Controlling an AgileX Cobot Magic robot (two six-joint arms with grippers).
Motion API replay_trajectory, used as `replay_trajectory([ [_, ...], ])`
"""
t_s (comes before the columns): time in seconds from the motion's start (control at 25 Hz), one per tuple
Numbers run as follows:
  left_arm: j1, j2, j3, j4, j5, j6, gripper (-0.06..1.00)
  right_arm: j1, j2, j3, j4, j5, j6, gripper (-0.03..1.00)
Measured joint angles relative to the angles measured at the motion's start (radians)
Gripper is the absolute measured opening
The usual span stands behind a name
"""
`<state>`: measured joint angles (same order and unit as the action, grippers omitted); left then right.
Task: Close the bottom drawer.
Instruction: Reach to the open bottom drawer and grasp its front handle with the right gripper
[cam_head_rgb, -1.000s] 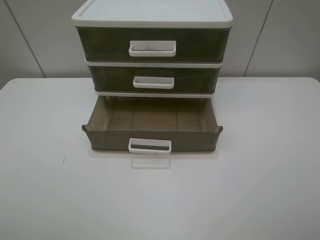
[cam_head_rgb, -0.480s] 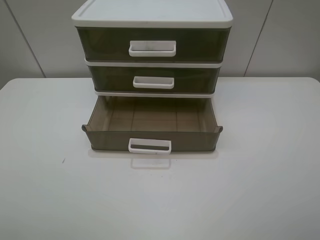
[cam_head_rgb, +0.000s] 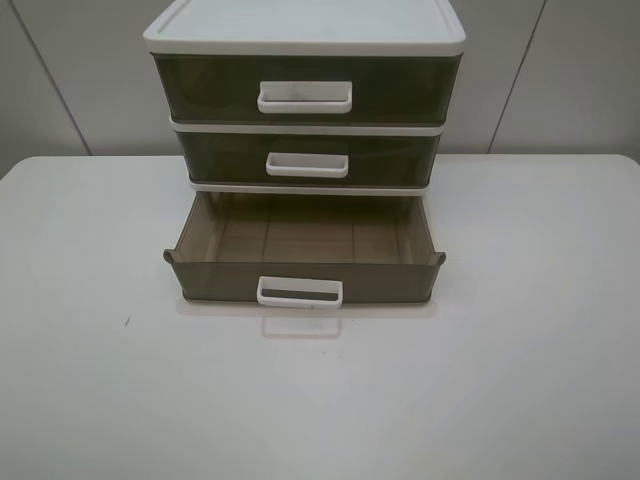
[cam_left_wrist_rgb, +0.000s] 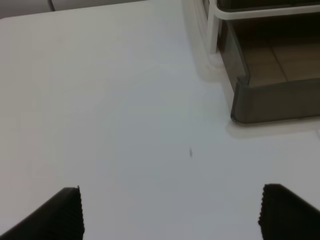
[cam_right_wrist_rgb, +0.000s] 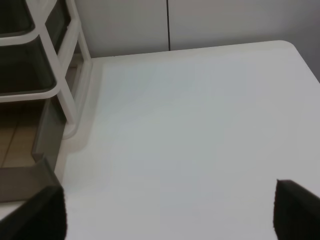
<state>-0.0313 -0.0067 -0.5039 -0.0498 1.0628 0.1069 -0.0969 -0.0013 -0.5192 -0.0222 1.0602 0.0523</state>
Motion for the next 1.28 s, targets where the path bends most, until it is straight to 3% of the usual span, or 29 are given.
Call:
replay_trajectory([
  [0.36, 0.000, 0.000, 0.000, 0.000, 0.000, 0.000, 0.72, 0.022, 0.012, -0.001, -0.009, 0.000, 0.000, 0.71],
  [0.68, 0.000, 0.000, 0.000, 0.000, 0.000, 0.000, 0.72, 0.034, 0.353, -0.109, -0.017, -0.061, 0.000, 0.71],
  [0.8, 0.000, 0.000, 0.000, 0.000, 0.000, 0.000, 0.72, 0.034, 0.521, -0.168, 0.022, -0.123, 0.000, 0.71],
  [0.96, 0.000, 0.000, 0.000, 0.001, 0.000, 0.000, 0.72, 0.044, 0.741, -0.187, 0.183, -0.263, 0.000, 0.71],
  [1.04, 0.000, 0.000, 0.000, 0.001, 0.000, 0.000, 0.72, 0.100, 0.839, -0.187, 0.239, -0.317, 0.000, 0.71],
  [1.28, 0.000, 0.000, 0.000, 0.001, 0.000, 0.000, 0.72, 0.366, 1.090, -0.187, 0.264, -0.494, 0.000, 0.71],
])
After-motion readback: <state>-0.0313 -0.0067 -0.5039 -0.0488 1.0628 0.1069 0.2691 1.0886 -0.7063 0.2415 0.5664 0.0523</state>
